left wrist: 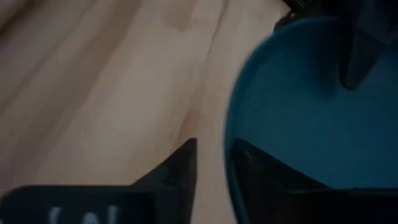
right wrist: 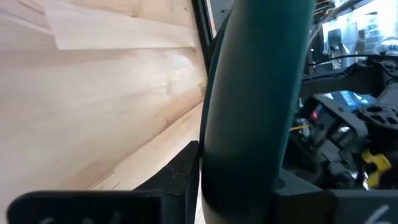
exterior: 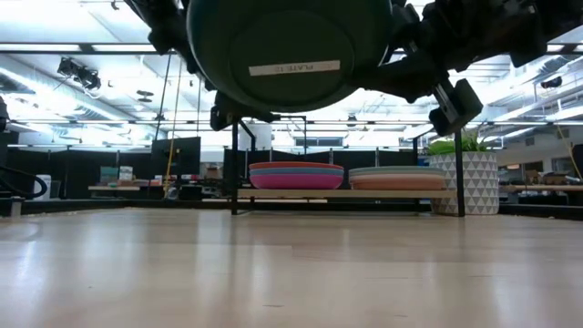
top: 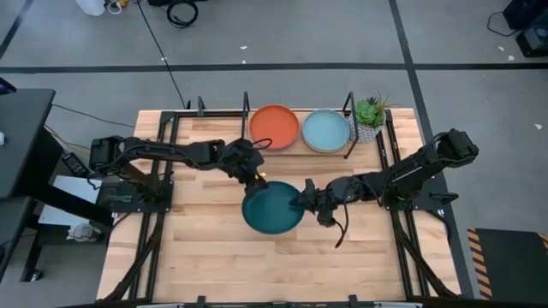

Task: Place and stack plates onto a shelf
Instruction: Stack the dark blue plate on top of the orange plate on the shelf

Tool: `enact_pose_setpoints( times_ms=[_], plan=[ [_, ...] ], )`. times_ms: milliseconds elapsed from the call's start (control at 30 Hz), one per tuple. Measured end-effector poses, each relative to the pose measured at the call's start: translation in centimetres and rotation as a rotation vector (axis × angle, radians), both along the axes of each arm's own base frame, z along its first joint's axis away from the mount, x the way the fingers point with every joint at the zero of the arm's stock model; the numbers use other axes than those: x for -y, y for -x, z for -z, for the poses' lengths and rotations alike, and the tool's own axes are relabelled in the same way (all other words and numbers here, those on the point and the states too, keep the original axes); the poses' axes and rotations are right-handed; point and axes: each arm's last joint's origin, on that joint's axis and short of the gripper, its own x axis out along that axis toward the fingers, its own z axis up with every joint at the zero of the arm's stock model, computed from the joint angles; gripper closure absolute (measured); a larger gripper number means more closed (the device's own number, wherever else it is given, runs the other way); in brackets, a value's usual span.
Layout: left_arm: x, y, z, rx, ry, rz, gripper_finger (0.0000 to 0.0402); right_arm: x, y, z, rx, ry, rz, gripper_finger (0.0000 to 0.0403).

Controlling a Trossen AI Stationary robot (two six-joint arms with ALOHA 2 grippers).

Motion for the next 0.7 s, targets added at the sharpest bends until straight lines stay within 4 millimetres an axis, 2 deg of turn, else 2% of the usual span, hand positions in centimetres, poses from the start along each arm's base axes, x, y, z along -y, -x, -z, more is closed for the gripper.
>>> enact_pose_setpoints(
  times_ms=[133, 300, 533, 700],
  plan=[
    [-0.8, 0.1, -1.0, 0.043, -0.040, -0.004, 0.0253, 0.0, 0.1, 0.2, -0.024, 0.002, -0.001, 0.0309],
    [-1.2, 0.7, -4.3, 0.134, -0.144, -0.009, 0.0238, 0.1, 0.1, 0.5, -0.049, 0.002, 0.059, 0.0309],
    [0.4, 2.7, -9.0, 0.222, -0.474, -0.066, 0.0241, 1.4, 0.2, 0.5, -0.027, 0.079, 0.409, 0.0309],
    [2.0, 4.5, -9.8, 0.155, -0.643, -0.126, 0.0241, 3.3, 0.2, 0.4, -0.014, 0.138, 0.618, 0.0310]
  ],
)
